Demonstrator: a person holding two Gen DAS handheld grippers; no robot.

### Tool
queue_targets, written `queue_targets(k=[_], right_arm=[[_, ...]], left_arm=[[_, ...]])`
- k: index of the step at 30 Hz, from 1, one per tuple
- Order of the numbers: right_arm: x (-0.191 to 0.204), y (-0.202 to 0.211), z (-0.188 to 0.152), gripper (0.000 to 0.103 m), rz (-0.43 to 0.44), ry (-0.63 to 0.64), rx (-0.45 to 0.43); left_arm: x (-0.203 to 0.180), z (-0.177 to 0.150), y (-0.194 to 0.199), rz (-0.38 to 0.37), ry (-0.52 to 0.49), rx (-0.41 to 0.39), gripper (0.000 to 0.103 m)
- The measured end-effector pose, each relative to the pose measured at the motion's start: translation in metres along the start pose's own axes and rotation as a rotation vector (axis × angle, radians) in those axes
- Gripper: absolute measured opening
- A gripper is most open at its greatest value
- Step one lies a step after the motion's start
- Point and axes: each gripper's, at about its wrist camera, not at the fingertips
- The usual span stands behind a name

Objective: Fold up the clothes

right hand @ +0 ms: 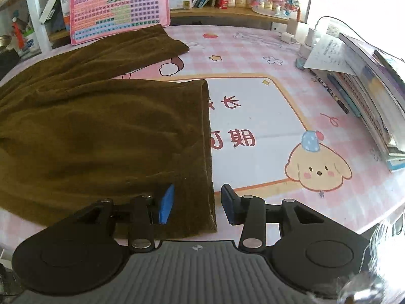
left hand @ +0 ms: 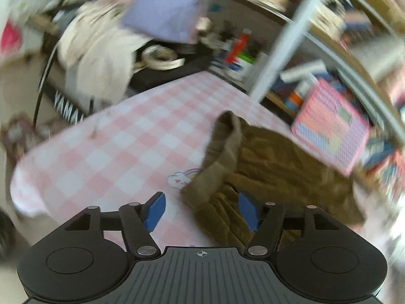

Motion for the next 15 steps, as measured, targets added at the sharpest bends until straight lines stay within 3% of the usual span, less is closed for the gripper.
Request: queue_targets(k=[1, 4, 11, 15], right_arm=[[0.002, 0.001, 0.000, 0.026, 0.007, 0.009, -0.002], [0.007, 0.001, 0.001, 0.016, 0.013, 0.051, -0.002], [0.003, -0.003, 0.004, 0.014, -0.057, 0.092, -0.015], [0.004, -0.003, 0.005, 0.018, -0.068, 0.091, -0.013]], left_arm=[[-0.010, -0.002, 0.001, 0.002, -0.054, -0.005, 0.070], [-0.029, -0.008, 0.003, -0.024, -0.147, -0.013, 0.078], [-0.045, -0.016, 0.002, -0.071, -0.204, 0.024, 0.086], [-0.045, -0.019, 0.001, -0.069, -0.202, 0.036, 0.087]])
Point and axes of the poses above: each gripper's, at about its wrist camera, not at the fingertips, and y roughly against the way its jaws point, x to its left, z to its top
